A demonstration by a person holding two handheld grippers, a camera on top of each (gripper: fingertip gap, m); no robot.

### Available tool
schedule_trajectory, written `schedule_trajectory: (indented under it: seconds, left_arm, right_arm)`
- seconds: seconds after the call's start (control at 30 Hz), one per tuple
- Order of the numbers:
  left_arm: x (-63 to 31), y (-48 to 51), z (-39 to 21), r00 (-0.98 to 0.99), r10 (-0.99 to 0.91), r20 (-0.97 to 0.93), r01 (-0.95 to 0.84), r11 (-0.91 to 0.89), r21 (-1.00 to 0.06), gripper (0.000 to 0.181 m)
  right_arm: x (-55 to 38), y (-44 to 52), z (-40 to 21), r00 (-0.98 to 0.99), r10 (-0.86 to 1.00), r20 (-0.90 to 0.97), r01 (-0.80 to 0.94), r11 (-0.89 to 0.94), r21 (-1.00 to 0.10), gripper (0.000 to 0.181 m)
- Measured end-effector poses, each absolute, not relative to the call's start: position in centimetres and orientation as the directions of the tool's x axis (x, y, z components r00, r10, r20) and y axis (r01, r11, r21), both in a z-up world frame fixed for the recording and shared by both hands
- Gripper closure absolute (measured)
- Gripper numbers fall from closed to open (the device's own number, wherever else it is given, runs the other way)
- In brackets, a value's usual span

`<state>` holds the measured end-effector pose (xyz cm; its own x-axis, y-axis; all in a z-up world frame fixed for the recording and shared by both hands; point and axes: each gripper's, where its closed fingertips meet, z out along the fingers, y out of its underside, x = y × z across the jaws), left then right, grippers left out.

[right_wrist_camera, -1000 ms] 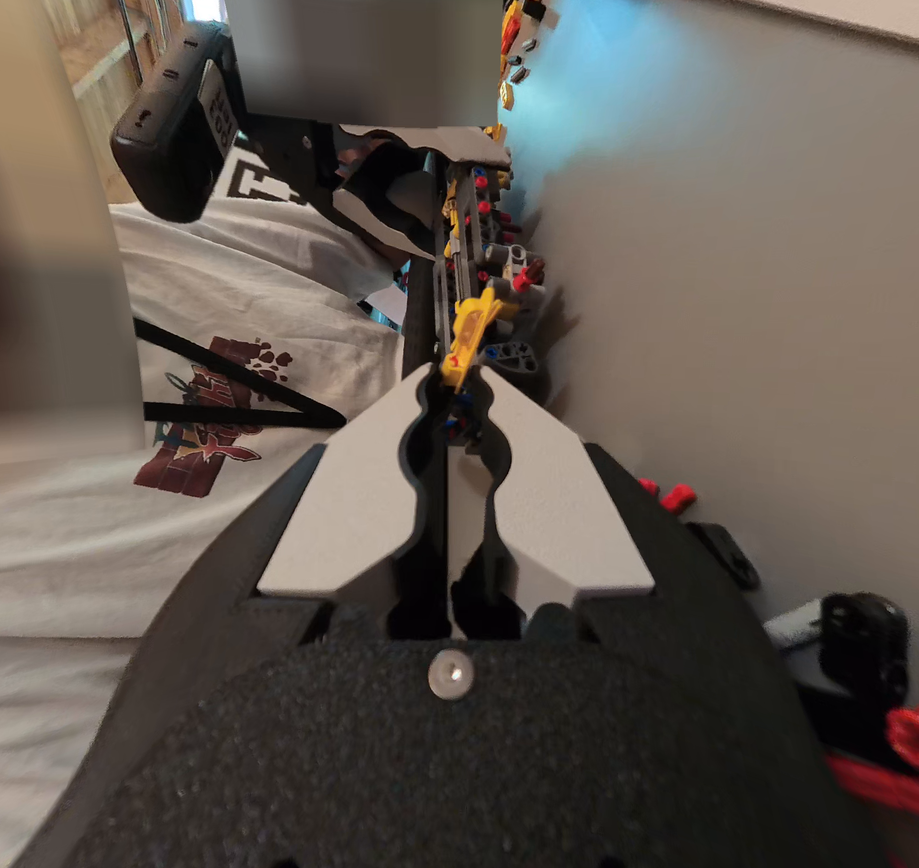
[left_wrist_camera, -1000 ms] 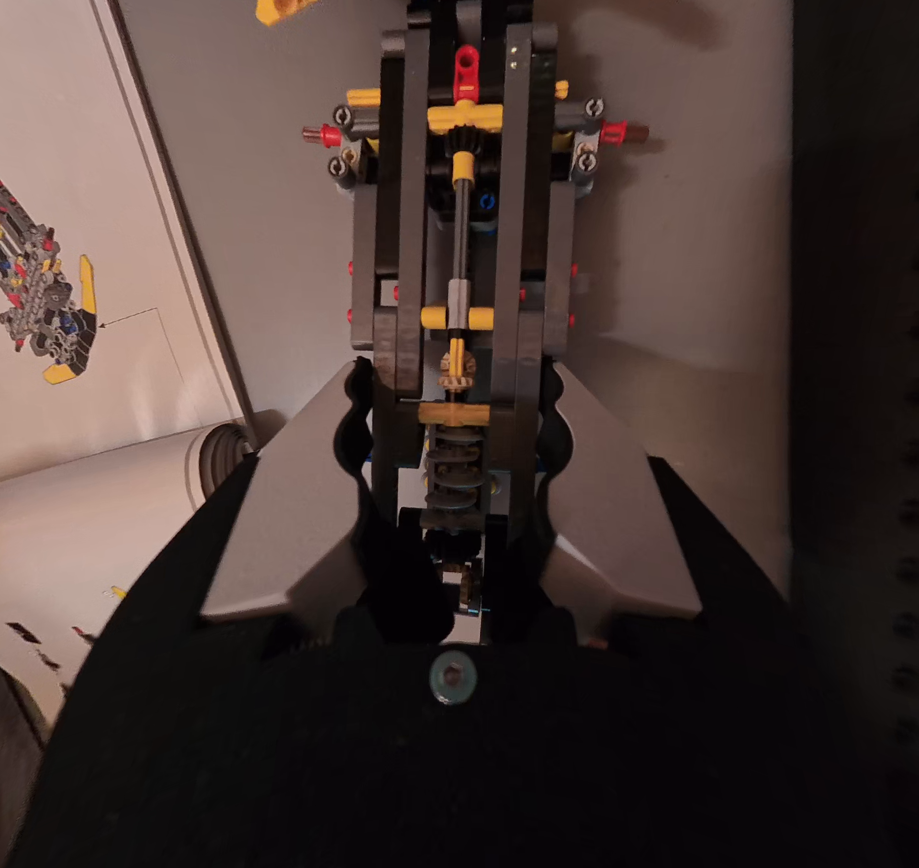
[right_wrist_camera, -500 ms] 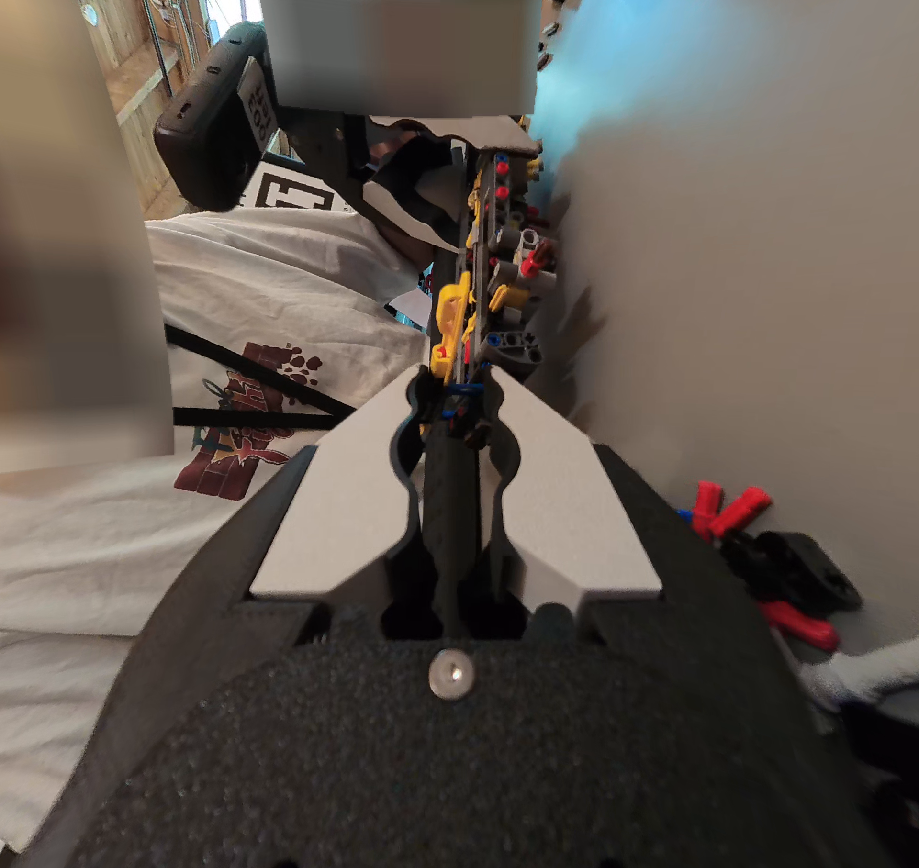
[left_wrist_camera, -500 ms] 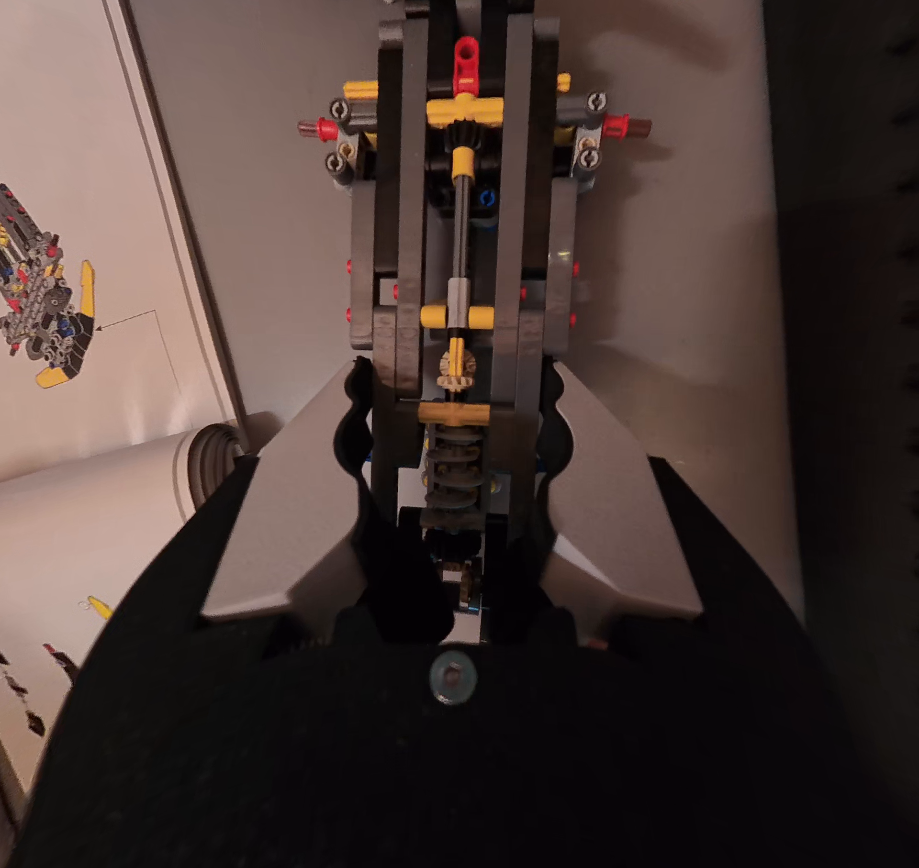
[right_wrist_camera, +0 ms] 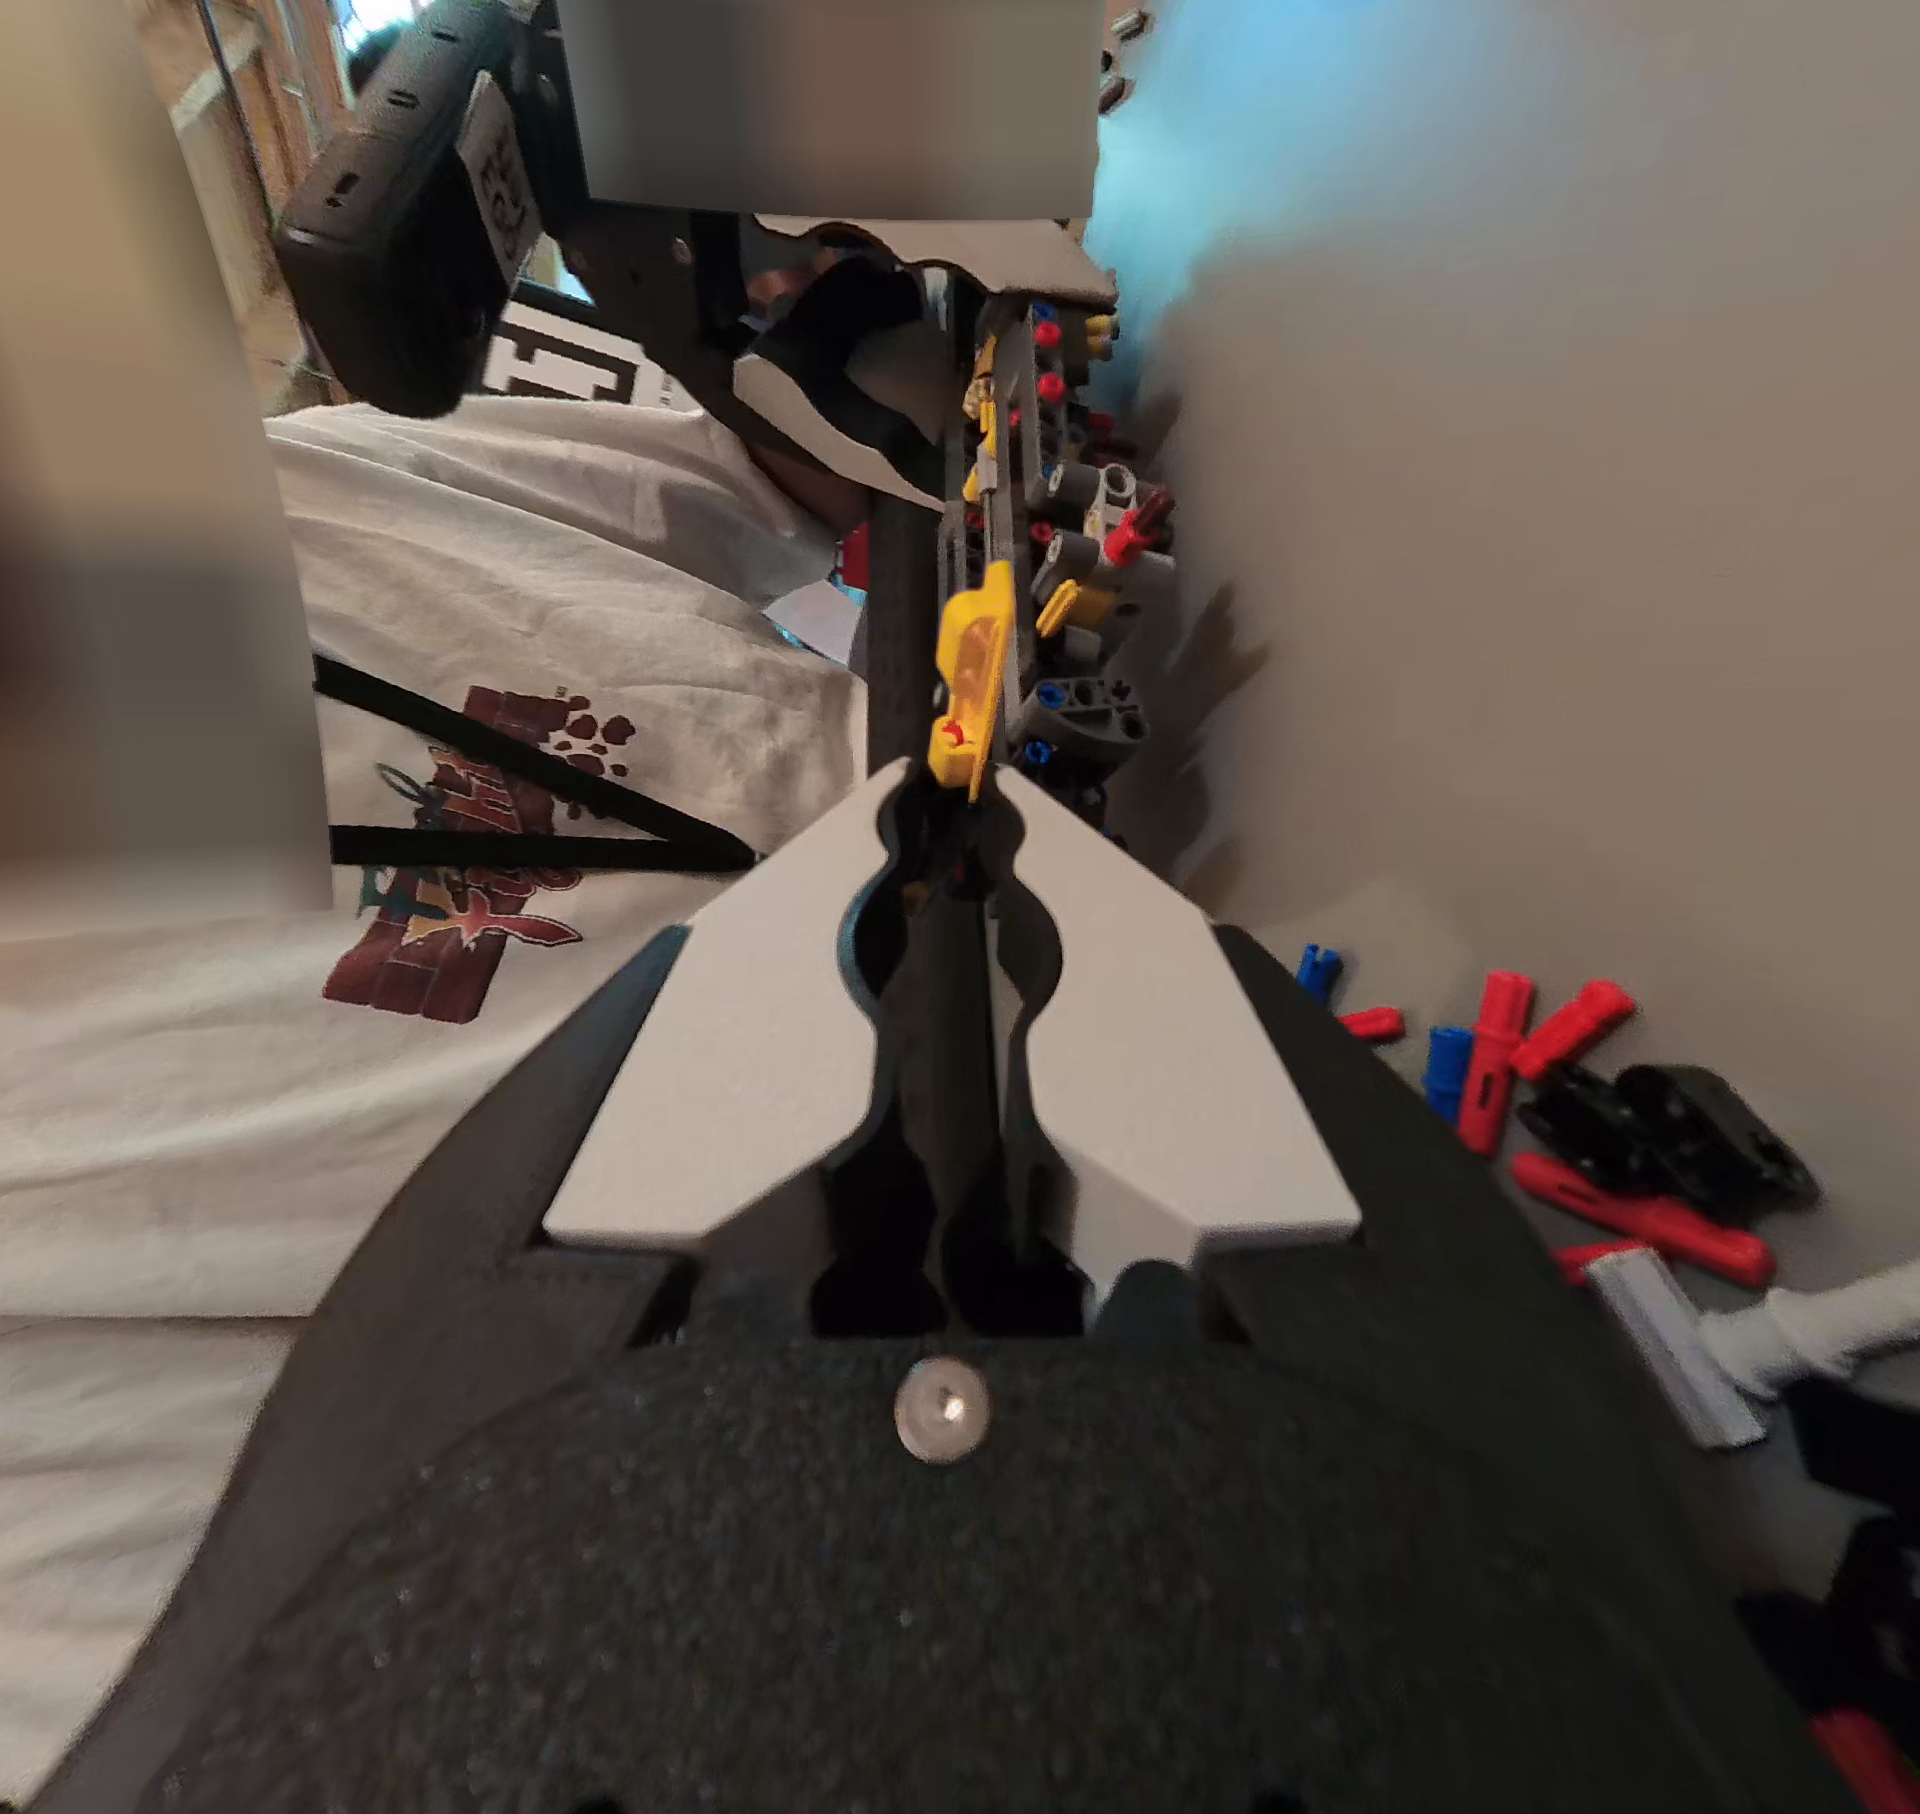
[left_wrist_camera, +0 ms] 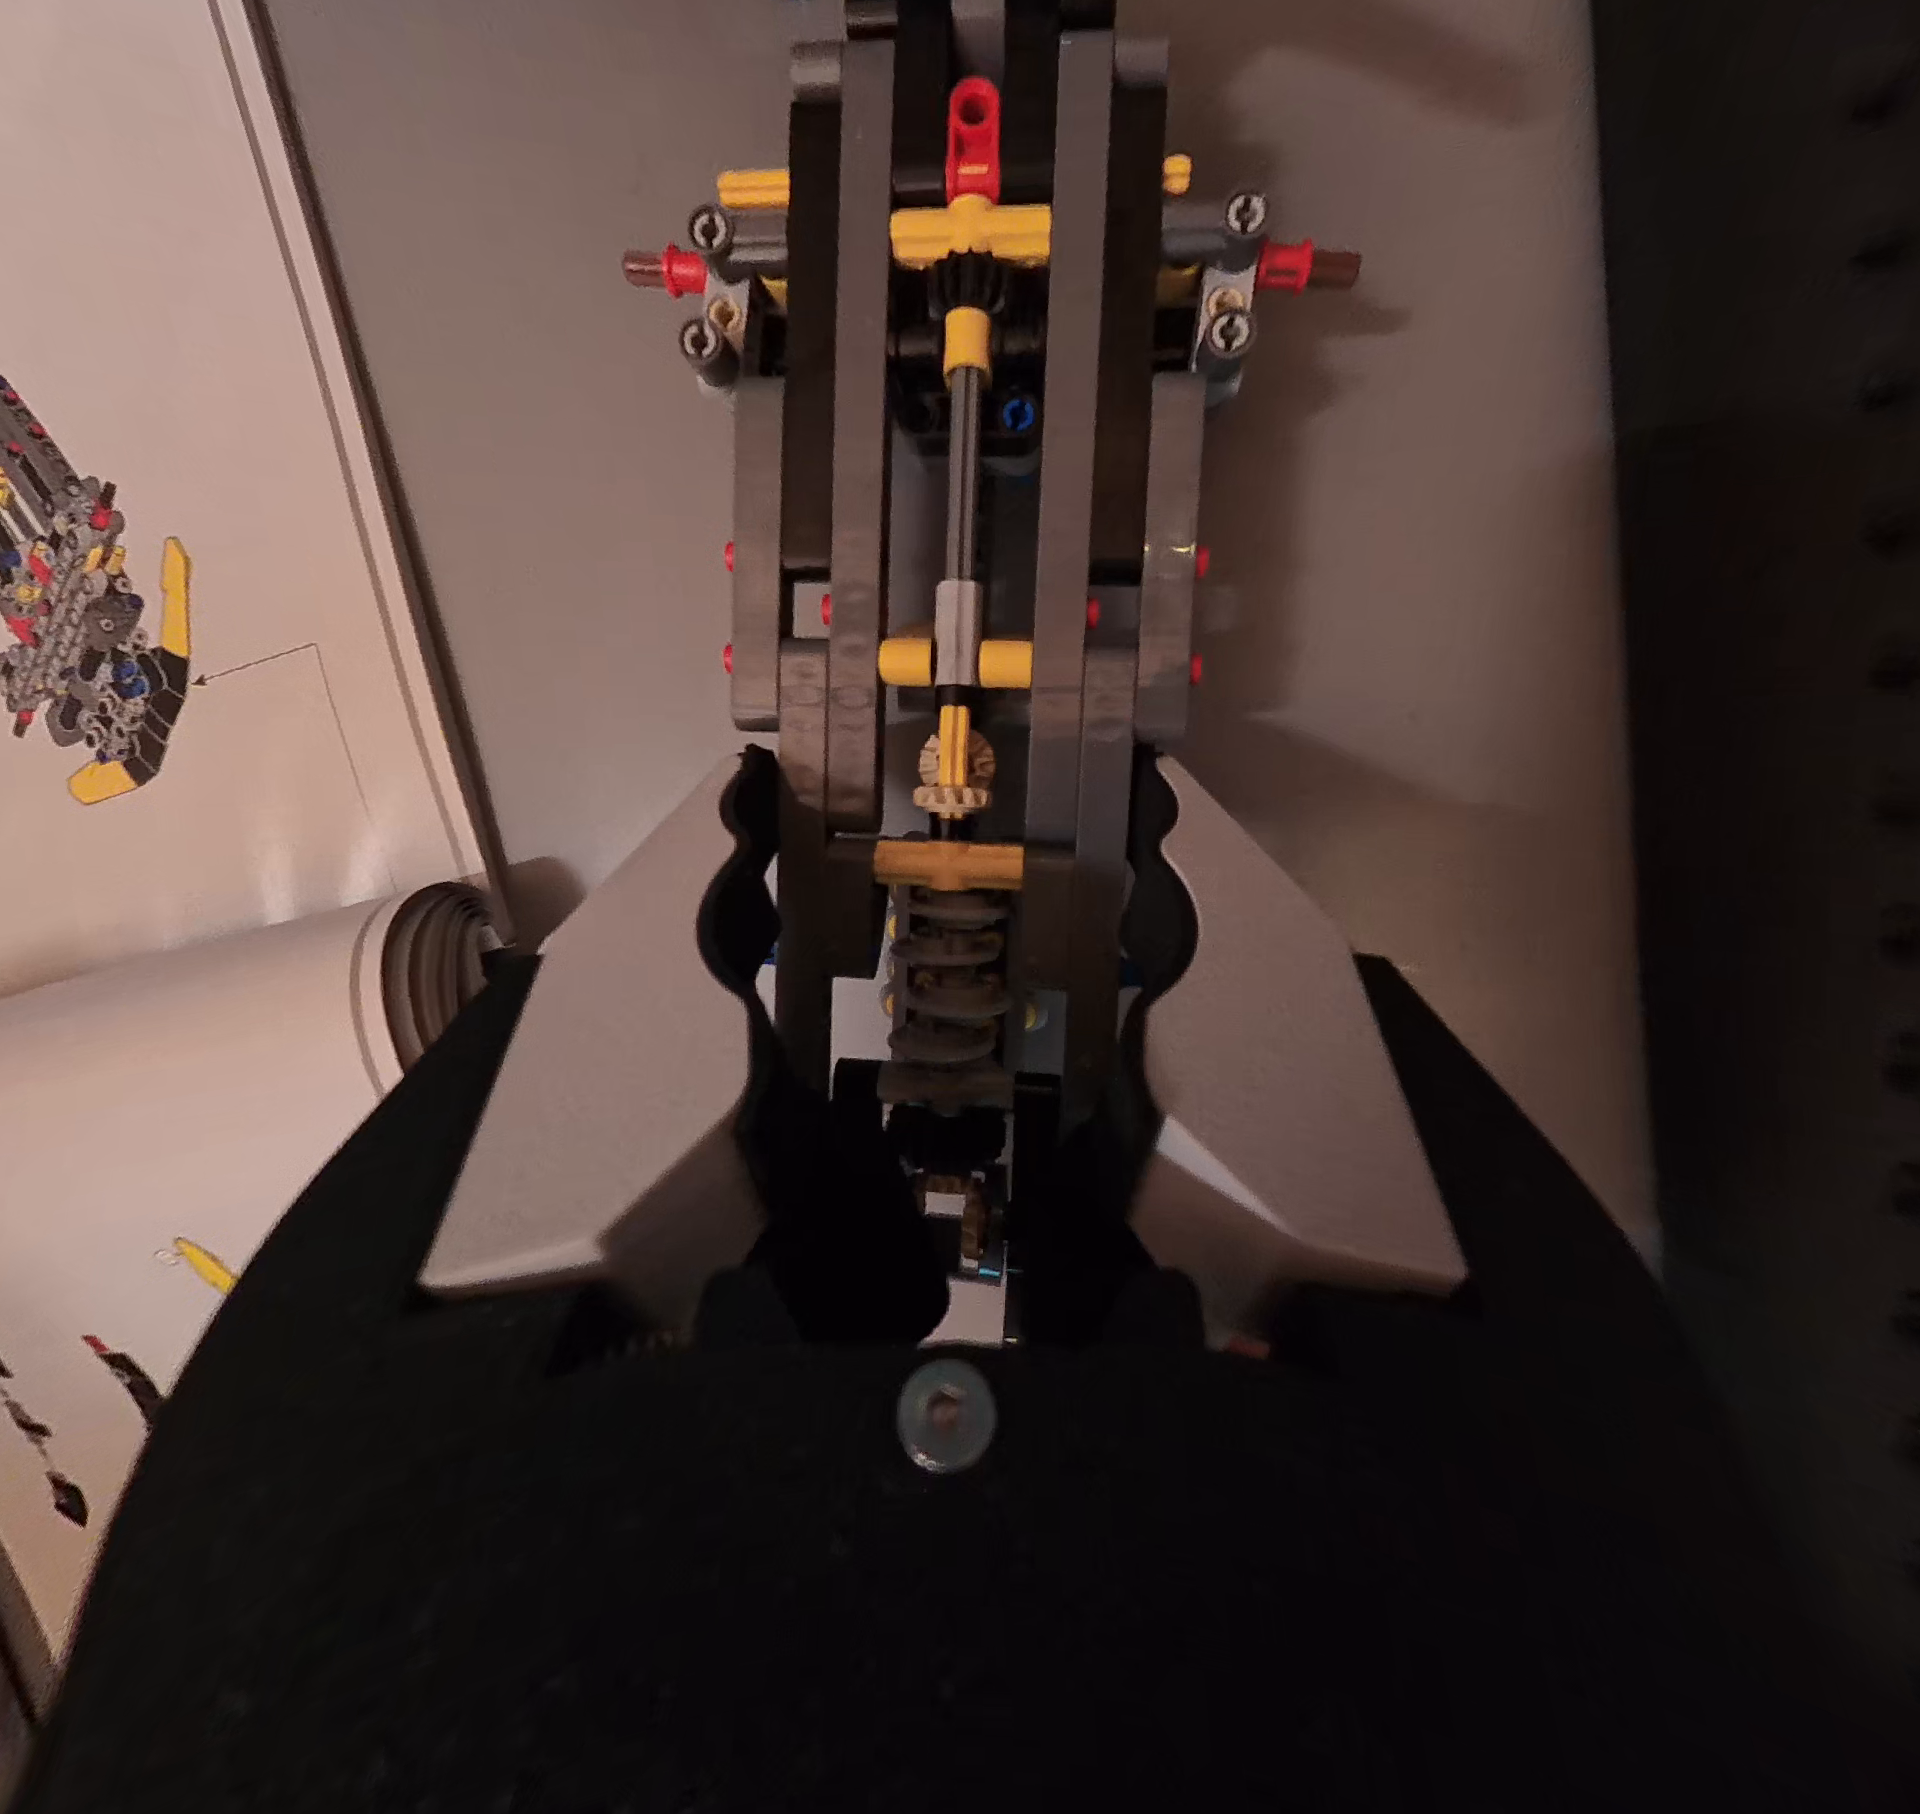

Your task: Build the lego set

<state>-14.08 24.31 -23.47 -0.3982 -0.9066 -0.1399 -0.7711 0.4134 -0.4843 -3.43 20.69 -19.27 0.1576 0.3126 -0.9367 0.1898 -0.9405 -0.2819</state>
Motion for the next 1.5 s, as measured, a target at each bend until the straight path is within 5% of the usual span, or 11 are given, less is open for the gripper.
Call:
schedule_trajectory:
  seconds: [0.3, 0.7, 1.1, 1.2, 1.5]
  left_arm:
    - [-14.0, 24.3, -23.5, -0.392, -0.908, -0.146, -0.776, 0.412, -0.477, 0.116]
    - [-14.0, 24.4, -23.5, -0.384, -0.915, -0.127, -0.777, 0.394, -0.490, 0.116]
    - [-14.0, 24.4, -23.7, -0.387, -0.912, -0.134, -0.771, 0.400, -0.496, 0.116]
    - [-13.9, 24.4, -23.7, -0.381, -0.915, -0.132, -0.776, 0.394, -0.493, 0.116]
    - [-13.9, 24.4, -23.7, -0.393, -0.910, -0.131, -0.768, 0.403, -0.498, 0.116]
  right_arm:
    - [-3.9, 21.0, -19.3, 0.257, 0.364, -0.895, 0.215, -0.925, -0.315, 0.173]
    - [-3.8, 21.3, -19.4, 0.247, 0.261, -0.933, 0.152, -0.961, -0.229, 0.173]
    - [-3.8, 21.0, -19.6, 0.229, 0.252, -0.940, 0.139, -0.964, -0.225, 0.158]
    - [-4.0, 21.2, -19.0, 0.196, 0.279, -0.940, 0.127, -0.958, -0.258, 0.173]
    - [-4.6, 21.2, -19.2, 0.158, 0.341, -0.927, 0.152, -0.936, -0.318, 0.172]
